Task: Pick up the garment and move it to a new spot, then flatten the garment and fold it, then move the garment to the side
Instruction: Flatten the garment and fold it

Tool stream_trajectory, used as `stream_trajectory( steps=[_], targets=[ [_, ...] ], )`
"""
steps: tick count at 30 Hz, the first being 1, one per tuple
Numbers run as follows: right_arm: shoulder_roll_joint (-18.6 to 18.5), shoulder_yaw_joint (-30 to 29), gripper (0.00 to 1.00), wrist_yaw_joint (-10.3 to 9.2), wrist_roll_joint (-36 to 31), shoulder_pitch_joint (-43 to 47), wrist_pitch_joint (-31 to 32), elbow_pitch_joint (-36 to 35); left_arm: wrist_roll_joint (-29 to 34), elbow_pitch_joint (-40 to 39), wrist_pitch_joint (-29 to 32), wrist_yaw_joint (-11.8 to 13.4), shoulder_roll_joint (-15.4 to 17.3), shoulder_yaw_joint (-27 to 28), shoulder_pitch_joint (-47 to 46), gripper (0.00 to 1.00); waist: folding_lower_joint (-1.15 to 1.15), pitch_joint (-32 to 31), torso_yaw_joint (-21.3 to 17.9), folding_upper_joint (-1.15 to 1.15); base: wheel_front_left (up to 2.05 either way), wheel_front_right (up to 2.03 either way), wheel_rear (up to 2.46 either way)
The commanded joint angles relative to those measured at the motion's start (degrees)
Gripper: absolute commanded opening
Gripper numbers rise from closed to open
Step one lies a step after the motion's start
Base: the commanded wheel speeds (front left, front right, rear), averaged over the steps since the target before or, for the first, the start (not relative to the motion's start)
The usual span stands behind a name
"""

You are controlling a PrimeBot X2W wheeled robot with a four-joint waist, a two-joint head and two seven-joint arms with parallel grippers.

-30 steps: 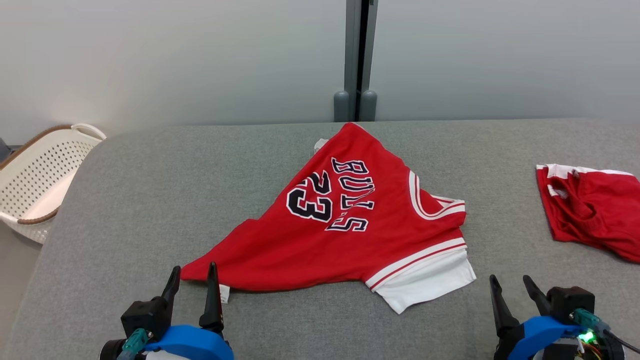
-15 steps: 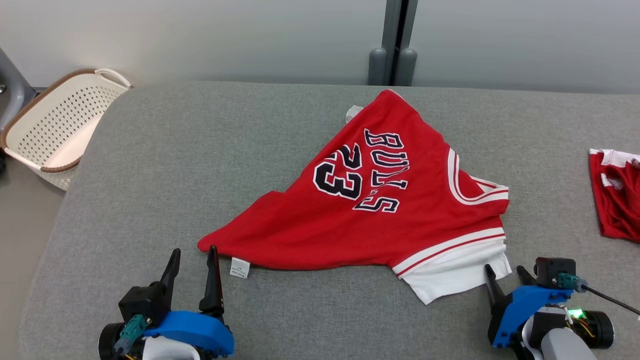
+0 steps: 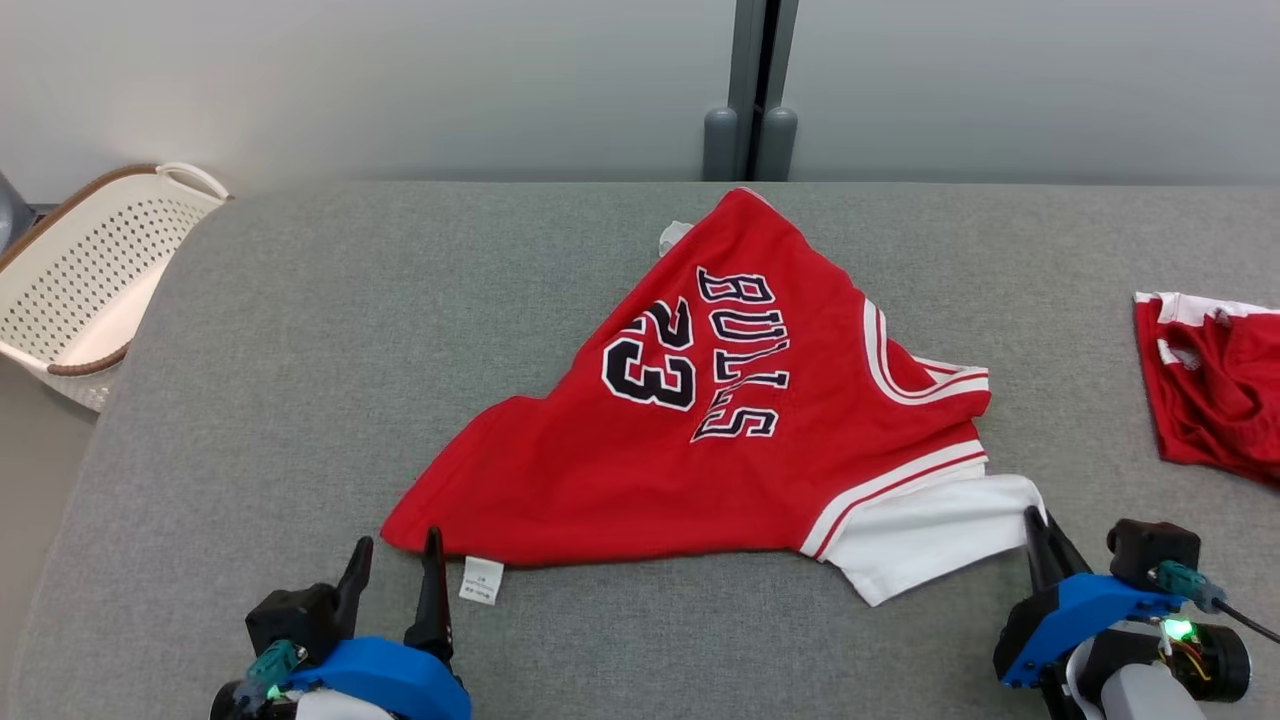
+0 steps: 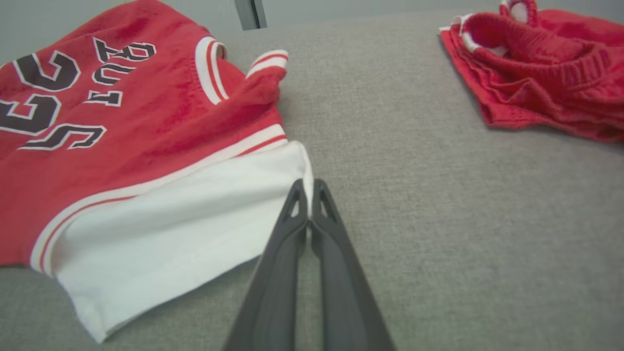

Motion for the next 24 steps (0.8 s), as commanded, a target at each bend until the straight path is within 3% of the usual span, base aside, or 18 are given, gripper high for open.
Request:
stream_trajectory(
  steps=[1, 12, 20, 22, 23, 24],
  targets=[
    [-0.15, -0.60, 0.00, 0.01, 0.35, 2.09, -0.50, -2.33, -0.92, 0.76, 1.67, -0.21, -0.25, -0.08, 0.39, 1.00, 0.00, -0.31, -0.69, -0.01, 0.00, 0.00, 0.00],
    [-0.14, 2.31, 0.00, 0.01, 4.60, 9.94, 3.97, -19.02, -7.27, 6.40, 9.38, 1.36, -1.02, 1.52, -1.30, 1.00, 0.00, 0.99, -3.72, -0.01, 0.00, 0.00, 0.00],
    [-0.15, 4.07, 0.00, 0.01, 6.14, 12.18, 6.68, -25.59, -9.90, 10.20, 11.08, 1.03, -1.21, 2.34, -3.94, 1.00, 0.00, 1.67, -4.39, -0.01, 0.00, 0.00, 0.00],
    [-0.14, 4.31, 0.00, 0.01, 6.10, 12.63, 7.19, -26.77, -10.59, 11.31, 11.23, 0.91, -1.31, 2.38, -4.50, 0.73, 0.00, 1.75, -4.56, -0.01, 0.00, 0.00, 0.00],
    [-0.14, 4.41, 0.00, 0.01, 6.15, 12.78, 7.40, -27.35, -11.34, 11.75, 11.28, 0.50, -1.34, 2.68, -4.81, 0.49, 0.00, 1.78, -4.64, -0.01, 0.00, 0.00, 0.00],
    [-0.14, 4.50, 0.00, 0.01, 6.20, 12.91, 7.47, -27.84, -12.14, 12.13, 11.19, 0.21, -1.42, 2.96, -5.16, 0.39, 0.00, 1.80, -4.71, -0.01, 0.00, 0.00, 0.00]
  ],
)
